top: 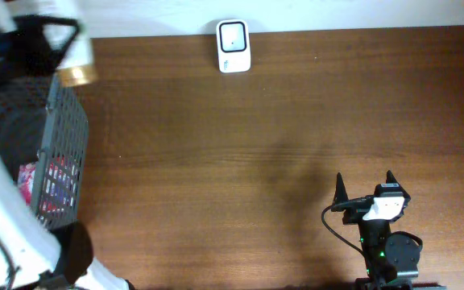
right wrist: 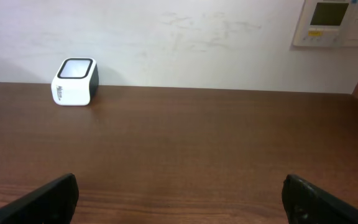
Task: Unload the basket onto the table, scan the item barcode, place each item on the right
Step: 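Lift the white tube out and place it on the table center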
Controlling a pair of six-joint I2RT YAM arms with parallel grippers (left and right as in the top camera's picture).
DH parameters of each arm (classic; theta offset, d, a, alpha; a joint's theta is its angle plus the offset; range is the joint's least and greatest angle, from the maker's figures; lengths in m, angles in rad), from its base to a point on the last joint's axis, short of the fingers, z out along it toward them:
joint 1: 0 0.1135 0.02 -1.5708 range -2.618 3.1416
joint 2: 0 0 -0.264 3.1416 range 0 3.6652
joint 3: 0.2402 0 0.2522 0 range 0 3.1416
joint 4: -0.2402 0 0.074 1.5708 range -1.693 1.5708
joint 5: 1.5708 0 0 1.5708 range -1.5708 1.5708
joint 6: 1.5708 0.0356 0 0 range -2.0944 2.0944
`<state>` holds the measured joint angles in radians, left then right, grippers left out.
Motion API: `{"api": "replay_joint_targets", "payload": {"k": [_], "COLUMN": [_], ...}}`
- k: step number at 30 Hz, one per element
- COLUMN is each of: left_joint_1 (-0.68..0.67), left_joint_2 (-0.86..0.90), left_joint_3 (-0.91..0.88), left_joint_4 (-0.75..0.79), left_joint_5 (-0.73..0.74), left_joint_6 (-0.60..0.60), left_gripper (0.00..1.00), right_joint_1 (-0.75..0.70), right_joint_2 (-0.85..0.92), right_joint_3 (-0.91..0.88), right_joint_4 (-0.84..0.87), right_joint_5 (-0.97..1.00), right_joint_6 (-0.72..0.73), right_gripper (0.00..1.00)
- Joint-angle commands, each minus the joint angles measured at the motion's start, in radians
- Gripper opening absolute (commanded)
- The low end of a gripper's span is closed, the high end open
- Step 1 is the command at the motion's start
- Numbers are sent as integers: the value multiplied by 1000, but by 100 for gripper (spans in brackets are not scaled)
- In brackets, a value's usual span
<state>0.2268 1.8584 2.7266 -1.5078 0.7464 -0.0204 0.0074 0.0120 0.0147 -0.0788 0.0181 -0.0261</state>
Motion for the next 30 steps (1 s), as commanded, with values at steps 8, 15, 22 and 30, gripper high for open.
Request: {"api": "replay_joint_targets", "payload": {"k": [8,15,22,30], "left_joint_1": [-472,-654,-759,-835], "left_joint_2": [275,566,779,854], "left_joint_3": [3,3,3,5], "left_joint_4": [-76,-57,3,10], "left_joint_5": [-607,-613,-605,-605], "left_joint_6": [-349,-403,-439,-434], "left_gripper": [0,6,12,51], "right_joint_1": [5,5,5,5], "right_joint_2": [-8,-8,-8,-8], "right_joint_3": [-9,-9,-9,-9], "right_joint_4": [-3,-3,-3,-3], "right_joint_5": [2,2,2,2], "right_joint_6": [4,4,4,4], "right_gripper": [99,99,99,99]}}
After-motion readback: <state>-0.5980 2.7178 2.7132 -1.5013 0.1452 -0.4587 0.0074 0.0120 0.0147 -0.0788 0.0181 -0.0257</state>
